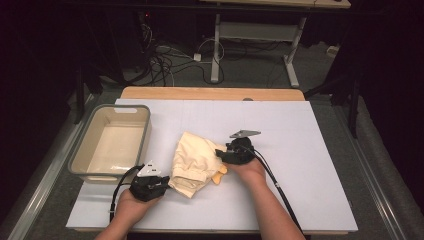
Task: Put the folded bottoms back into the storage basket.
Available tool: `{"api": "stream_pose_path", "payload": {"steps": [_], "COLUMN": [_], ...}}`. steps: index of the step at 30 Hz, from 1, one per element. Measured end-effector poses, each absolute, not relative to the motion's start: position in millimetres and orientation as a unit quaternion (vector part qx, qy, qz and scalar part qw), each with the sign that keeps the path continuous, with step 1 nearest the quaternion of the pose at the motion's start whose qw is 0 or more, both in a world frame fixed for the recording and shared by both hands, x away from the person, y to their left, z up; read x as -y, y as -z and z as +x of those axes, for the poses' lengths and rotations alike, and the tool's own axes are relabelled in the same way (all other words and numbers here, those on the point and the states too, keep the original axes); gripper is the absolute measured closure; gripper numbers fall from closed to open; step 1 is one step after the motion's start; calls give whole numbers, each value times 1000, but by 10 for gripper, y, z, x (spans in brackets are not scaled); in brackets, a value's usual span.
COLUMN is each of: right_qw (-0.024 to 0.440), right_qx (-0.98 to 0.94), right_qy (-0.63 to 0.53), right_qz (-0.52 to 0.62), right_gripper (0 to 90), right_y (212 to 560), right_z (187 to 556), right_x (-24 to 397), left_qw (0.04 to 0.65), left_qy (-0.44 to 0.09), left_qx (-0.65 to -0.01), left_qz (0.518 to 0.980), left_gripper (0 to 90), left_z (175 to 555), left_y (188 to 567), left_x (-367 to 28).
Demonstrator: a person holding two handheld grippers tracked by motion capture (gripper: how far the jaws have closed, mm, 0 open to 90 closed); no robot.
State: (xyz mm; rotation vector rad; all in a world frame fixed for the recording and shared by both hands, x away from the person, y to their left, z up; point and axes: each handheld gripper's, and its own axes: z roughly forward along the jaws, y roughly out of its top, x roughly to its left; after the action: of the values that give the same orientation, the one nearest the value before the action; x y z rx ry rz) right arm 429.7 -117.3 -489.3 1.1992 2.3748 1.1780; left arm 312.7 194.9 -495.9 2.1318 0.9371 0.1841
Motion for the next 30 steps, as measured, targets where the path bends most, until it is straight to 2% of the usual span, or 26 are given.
{"api": "stream_pose_path", "payload": {"steps": [3,11,15,20,30], "right_qw": [111,104,107,124,140], "right_qx": [-811,-821,-824,-827,-829], "right_qy": [-405,-415,-418,-417,-415], "right_qz": [407,379,367,356,347], "right_gripper": [527,702,761,796,800], "right_y": [4896,4894,4893,4888,4882], "right_z": [4298,4270,4249,4209,4168], "right_x": [1178,1167,1156,1138,1125], "left_qw": [392,392,392,391,379], "left_qy": [-73,-72,-72,-74,-99], "left_qx": [-369,-369,-369,-369,-369], "left_qz": [840,840,840,840,843], "left_gripper": [760,761,760,761,762], "left_z": [3127,3127,3128,3124,3085], "left_y": [4959,4959,4959,4958,4939], "left_x": [-1949,-1949,-1950,-1946,-1895]}}
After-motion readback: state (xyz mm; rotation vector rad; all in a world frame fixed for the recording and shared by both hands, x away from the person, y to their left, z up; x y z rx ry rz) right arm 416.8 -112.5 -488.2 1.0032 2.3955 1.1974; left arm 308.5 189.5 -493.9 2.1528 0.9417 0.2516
